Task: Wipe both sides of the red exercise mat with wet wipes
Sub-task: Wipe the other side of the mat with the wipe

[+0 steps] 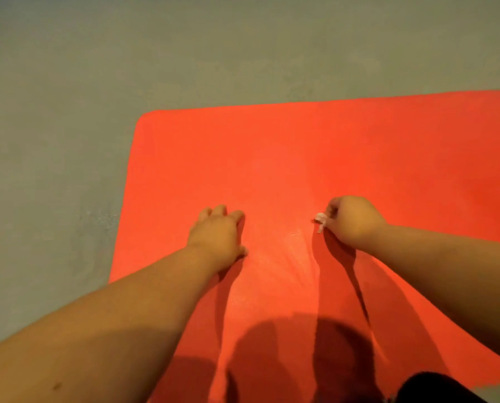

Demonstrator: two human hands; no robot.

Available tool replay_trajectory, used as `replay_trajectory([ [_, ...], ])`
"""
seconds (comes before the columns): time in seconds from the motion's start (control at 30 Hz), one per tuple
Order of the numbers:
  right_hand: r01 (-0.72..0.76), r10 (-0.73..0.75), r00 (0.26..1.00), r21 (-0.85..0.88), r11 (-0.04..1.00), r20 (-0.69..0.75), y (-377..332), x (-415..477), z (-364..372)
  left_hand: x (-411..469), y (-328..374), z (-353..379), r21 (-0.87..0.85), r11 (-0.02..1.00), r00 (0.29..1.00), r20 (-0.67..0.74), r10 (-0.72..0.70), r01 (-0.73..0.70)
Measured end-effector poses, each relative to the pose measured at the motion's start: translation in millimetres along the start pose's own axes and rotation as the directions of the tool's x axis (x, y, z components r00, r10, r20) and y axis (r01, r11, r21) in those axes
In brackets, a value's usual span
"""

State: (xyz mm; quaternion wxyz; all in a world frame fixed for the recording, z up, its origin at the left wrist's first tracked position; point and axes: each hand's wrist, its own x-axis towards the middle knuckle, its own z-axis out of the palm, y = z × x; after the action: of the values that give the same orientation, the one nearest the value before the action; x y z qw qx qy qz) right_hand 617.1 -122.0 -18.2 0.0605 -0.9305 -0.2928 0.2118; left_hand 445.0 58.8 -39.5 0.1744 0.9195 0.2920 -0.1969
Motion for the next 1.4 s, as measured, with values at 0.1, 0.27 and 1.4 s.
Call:
replay_trajectory([
  [0.1, 0.062, -0.062, 0.998, -0.005, 0.998, 0.012, -2, -21, 32, 6, -30, -5, 0.188, 0.982, 0.968, 0.251, -0.026, -0.023],
  [0.27, 0.154, -0.149, 0.987, 0.083, 0.985, -0.068, -6, -29, 53, 12, -36, -2, 0.211, 0.973, 0.946, 0.325, 0.016, -0.09],
  [1.4, 0.001, 0.033, 0.97, 0.141, 0.99, -0.24, -24, 67, 38, 77, -93, -64, 0.36, 0.922, 0.937, 0.348, 0.005, -0.139],
])
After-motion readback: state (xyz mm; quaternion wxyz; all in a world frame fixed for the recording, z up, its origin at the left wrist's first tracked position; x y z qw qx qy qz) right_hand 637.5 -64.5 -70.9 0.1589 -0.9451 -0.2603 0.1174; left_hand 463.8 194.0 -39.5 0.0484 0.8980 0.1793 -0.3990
